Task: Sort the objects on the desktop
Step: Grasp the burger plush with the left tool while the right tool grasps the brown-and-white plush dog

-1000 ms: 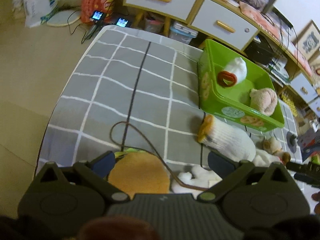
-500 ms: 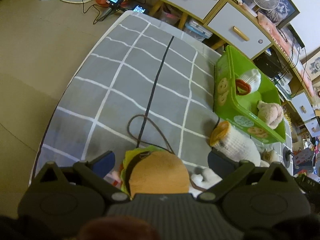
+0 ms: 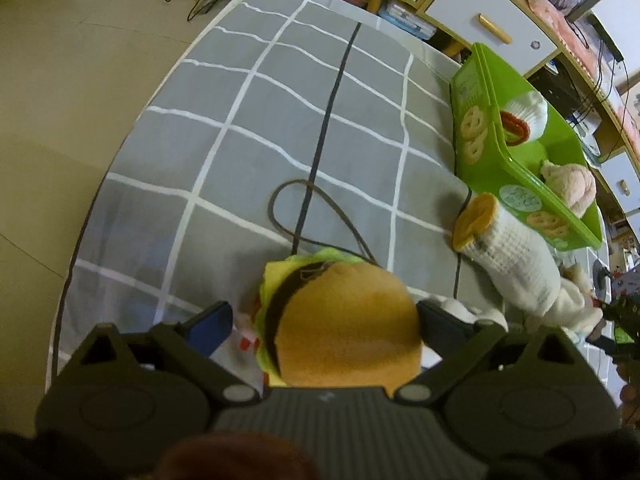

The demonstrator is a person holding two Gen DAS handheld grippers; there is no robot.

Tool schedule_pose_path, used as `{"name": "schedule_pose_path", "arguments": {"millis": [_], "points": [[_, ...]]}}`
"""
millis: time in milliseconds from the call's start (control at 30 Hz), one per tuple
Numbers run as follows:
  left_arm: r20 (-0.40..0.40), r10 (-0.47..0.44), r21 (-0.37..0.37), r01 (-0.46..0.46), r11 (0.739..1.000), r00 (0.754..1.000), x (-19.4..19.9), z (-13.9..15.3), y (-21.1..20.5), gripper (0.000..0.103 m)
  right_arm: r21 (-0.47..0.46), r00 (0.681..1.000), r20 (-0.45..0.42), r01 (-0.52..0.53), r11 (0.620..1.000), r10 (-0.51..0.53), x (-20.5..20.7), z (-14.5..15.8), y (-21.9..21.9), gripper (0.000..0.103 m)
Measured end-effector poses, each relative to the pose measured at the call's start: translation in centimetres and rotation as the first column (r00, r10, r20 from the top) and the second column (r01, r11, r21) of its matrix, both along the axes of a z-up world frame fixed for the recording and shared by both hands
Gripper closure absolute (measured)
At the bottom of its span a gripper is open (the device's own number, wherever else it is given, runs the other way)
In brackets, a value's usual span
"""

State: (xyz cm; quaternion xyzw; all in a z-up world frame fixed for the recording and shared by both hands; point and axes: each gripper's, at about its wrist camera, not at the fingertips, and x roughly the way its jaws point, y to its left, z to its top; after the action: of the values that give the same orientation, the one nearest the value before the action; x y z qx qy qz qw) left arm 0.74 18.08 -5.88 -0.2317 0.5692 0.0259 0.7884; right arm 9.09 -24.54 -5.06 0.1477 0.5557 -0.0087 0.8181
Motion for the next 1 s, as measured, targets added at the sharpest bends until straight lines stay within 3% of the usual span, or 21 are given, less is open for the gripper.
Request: {"name": "schedule_pose_path", "arguments": {"millis": [467, 567, 667, 733, 1000], "points": [[0.003, -0.058, 0.044, 0.057, 0.997, 0.998, 0.2, -0.4, -1.2, 0.02, -0.059, 1.0, -0.004, -0.014, 0.998, 0.013, 1.0, -1.4, 0.5, 0.019], [0.012, -0.052, 0.051, 0.052, 0.997, 0.999, 0.2, -0.3, -1.4, 0.022, -0.058, 1.0, -0.001, -0.014, 0.998, 0.014, 1.0, -1.4, 0.5, 0.024], [0.017, -0.048, 0.049, 0.047, 0.998, 0.999, 0.2, -0.2, -1.3, 0.025, -0.029, 1.0, 0.001, -0.019, 0.999, 0.019, 1.0, -1.4, 0.5, 0.038], [0.02, -0.047, 0.047, 0.046, 0.998, 0.999, 0.2, -0.2, -1.3, 0.026, -0.012, 0.999, 0.005, -0.032, 0.999, 0.032, 1.0, -1.3, 0.7, 0.052], [0.037, -0.05, 0.044, 0.049, 0.998, 0.998, 0.1, 0.4, -1.2, 0.03, -0.029, 0.998, 0.035, -0.05, 0.998, 0.051, 0.8, -0.5, 1.1, 0.055]]}}
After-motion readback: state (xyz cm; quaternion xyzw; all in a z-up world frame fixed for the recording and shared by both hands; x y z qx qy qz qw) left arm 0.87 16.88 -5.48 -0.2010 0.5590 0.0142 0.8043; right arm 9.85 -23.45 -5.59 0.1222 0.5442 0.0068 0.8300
